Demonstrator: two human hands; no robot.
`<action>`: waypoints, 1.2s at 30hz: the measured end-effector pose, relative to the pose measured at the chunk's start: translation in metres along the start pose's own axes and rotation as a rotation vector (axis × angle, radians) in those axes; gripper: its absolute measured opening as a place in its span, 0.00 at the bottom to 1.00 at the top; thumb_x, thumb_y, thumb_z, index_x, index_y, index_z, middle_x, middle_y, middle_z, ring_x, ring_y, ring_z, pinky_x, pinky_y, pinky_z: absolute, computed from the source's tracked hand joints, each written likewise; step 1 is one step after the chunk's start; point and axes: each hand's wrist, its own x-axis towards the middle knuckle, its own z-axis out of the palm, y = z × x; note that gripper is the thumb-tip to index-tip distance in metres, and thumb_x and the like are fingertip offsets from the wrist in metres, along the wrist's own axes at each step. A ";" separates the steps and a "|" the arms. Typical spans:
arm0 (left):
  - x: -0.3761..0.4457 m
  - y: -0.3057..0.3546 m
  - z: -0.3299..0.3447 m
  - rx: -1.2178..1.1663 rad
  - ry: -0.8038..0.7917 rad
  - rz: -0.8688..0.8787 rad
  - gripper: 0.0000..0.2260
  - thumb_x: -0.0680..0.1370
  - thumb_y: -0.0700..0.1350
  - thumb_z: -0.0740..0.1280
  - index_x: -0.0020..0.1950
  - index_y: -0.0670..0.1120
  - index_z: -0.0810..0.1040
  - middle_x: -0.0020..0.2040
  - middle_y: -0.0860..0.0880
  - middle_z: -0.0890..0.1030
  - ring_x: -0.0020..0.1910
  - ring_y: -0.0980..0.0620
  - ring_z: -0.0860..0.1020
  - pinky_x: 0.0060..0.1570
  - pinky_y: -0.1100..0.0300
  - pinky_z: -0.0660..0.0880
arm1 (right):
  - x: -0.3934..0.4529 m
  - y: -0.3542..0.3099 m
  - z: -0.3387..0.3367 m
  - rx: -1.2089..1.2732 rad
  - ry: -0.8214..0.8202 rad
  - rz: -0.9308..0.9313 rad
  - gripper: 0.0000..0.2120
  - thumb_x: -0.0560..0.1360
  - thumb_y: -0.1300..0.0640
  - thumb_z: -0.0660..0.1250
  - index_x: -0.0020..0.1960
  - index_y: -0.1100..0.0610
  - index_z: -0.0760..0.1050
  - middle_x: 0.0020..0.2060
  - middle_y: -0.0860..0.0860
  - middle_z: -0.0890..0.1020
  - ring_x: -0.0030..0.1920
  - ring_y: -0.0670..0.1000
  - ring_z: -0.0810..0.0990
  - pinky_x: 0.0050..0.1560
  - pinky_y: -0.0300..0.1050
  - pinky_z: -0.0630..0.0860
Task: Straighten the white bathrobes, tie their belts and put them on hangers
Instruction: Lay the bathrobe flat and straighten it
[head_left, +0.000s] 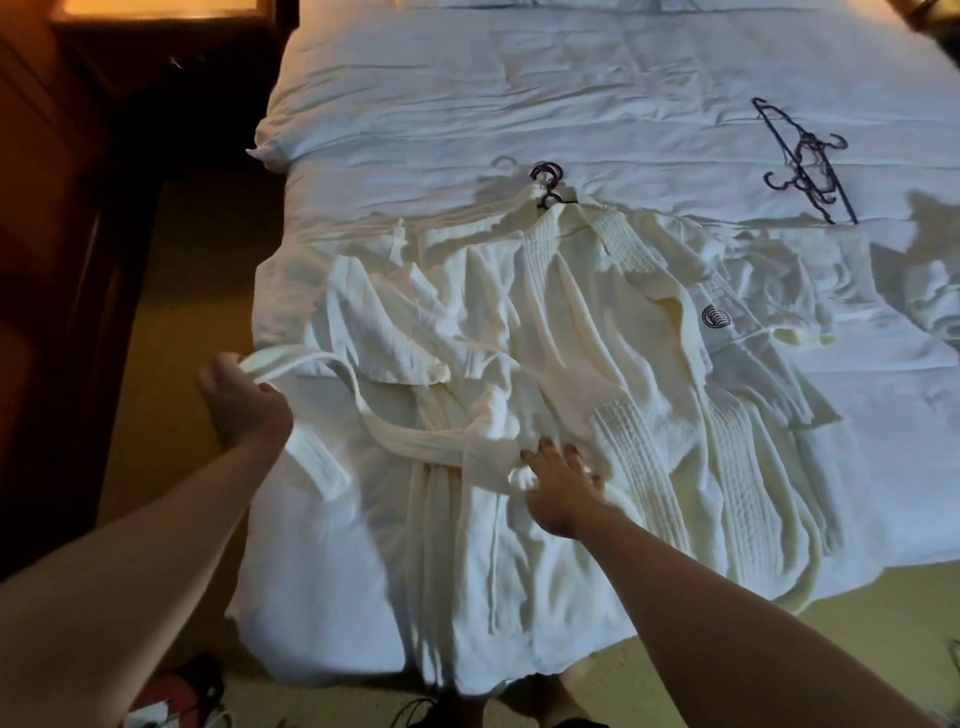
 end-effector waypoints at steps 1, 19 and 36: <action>0.001 -0.003 -0.002 0.015 -0.040 0.027 0.20 0.79 0.36 0.63 0.71 0.40 0.67 0.71 0.35 0.66 0.64 0.33 0.71 0.63 0.42 0.71 | -0.003 0.001 0.000 0.015 0.005 -0.006 0.30 0.82 0.54 0.54 0.82 0.44 0.50 0.82 0.44 0.43 0.81 0.55 0.40 0.77 0.69 0.47; -0.190 0.038 0.060 0.356 -0.610 0.384 0.29 0.74 0.44 0.67 0.75 0.51 0.67 0.80 0.42 0.54 0.71 0.35 0.67 0.66 0.40 0.68 | -0.101 0.111 -0.004 0.616 0.384 0.090 0.23 0.76 0.61 0.62 0.69 0.46 0.74 0.71 0.44 0.73 0.69 0.51 0.74 0.71 0.48 0.69; -0.413 0.173 0.107 0.292 -0.744 0.831 0.25 0.73 0.43 0.69 0.70 0.51 0.70 0.78 0.46 0.54 0.69 0.41 0.71 0.59 0.48 0.73 | -0.279 0.344 0.039 0.787 0.527 0.210 0.23 0.79 0.60 0.60 0.73 0.48 0.70 0.73 0.48 0.71 0.68 0.51 0.73 0.66 0.44 0.70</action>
